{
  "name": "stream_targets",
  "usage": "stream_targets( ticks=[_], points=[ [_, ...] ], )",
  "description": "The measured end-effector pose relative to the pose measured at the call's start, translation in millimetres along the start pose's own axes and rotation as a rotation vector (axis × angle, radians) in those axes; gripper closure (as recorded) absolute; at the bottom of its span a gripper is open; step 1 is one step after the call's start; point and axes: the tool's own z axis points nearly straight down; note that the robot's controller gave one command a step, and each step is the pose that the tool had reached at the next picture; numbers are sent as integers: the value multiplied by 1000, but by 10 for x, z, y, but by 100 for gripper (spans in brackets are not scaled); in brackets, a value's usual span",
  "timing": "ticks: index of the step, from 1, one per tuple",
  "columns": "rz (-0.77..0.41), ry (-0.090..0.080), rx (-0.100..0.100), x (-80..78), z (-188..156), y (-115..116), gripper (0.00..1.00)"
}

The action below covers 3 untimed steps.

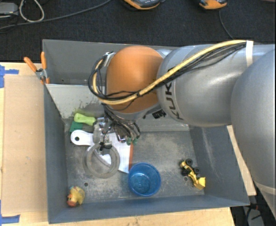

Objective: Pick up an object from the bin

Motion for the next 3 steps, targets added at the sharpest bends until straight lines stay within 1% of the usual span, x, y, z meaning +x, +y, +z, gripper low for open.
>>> stream_targets(
  ticks=[1, 2, 3],
  points=[
    [-154, 12, 0, -2, 432, -87, 100],
    [-78, 12, -2, -235, 568, -28, 100],
    [-43, 19, 0, -166, 456, -22, 100]
  ],
)
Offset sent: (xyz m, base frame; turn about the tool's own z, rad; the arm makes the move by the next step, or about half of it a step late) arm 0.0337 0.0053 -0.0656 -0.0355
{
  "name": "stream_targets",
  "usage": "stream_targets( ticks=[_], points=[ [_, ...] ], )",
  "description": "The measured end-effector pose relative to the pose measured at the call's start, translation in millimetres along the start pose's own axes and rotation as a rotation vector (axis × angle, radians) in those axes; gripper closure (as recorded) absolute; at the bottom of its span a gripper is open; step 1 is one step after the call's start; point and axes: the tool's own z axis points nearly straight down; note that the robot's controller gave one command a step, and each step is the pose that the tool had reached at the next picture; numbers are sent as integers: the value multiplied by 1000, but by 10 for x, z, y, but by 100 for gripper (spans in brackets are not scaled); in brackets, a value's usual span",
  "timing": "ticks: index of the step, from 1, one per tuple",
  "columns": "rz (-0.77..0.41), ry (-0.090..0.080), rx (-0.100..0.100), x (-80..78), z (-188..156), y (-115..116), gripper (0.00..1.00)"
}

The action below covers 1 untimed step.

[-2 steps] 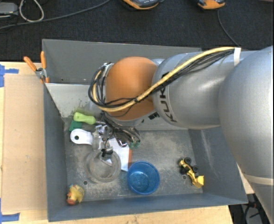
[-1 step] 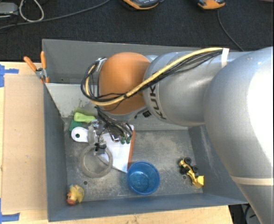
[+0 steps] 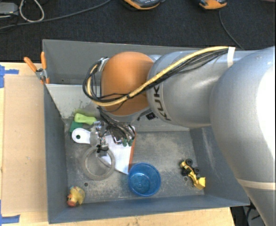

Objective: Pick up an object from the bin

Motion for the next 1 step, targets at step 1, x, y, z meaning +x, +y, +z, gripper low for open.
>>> stream_targets(
  ticks=[1],
  points=[
    [-4, -7, -1, 200, -307, -88, 100]
  ],
)
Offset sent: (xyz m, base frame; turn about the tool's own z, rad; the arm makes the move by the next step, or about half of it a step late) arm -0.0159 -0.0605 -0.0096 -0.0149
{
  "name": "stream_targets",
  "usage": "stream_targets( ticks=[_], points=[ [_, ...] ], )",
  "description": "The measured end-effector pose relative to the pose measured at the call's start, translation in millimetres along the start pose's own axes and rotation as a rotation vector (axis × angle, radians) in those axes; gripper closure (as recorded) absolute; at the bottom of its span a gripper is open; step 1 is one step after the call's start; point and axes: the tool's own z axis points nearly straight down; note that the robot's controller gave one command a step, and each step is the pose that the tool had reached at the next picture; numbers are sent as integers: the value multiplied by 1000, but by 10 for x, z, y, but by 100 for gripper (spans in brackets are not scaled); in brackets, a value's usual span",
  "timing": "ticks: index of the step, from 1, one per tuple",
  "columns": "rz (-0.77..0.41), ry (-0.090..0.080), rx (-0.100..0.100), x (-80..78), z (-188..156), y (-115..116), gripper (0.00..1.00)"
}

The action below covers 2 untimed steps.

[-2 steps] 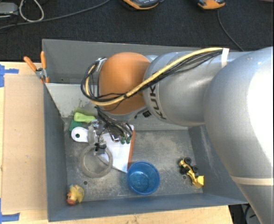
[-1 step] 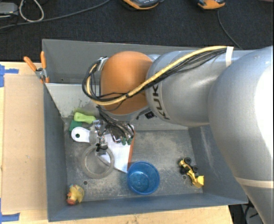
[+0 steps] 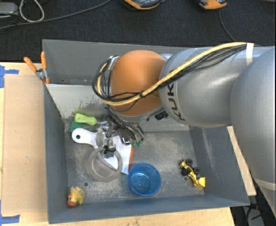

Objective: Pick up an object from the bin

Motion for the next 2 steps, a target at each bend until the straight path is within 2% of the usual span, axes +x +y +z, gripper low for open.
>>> stream_targets(
  ticks=[1, 2],
  points=[
    [-10, 1, 1, 85, 369, -407, 100],
    [-14, -2, 4, 6, 605, -470, 100]
  ],
)
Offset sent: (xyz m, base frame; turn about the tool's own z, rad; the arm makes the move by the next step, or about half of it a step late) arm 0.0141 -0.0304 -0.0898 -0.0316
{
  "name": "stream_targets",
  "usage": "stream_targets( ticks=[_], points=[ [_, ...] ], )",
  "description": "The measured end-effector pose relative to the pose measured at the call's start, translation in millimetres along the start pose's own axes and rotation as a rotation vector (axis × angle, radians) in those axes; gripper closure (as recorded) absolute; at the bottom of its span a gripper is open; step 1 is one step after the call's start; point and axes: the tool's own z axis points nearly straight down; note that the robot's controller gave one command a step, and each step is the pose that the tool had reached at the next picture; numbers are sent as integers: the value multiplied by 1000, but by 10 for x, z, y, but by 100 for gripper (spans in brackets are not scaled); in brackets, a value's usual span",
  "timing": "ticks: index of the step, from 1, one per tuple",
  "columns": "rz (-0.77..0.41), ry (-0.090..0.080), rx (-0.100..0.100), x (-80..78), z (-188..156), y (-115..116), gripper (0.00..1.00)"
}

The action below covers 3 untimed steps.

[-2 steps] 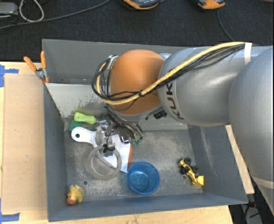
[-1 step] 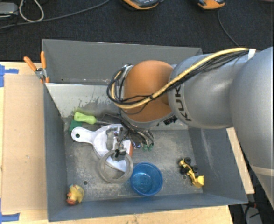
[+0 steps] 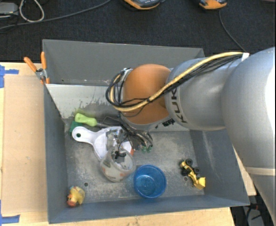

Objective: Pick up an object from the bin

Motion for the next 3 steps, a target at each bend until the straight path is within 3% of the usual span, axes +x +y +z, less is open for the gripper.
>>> stream_targets(
  ticks=[1, 2, 3],
  points=[
    [-224, -1, -3, -156, 159, 30, 100],
    [-241, -10, -4, -72, 230, -59, 100],
    [-162, -7, -5, -221, 228, -92, 100]
  ],
)
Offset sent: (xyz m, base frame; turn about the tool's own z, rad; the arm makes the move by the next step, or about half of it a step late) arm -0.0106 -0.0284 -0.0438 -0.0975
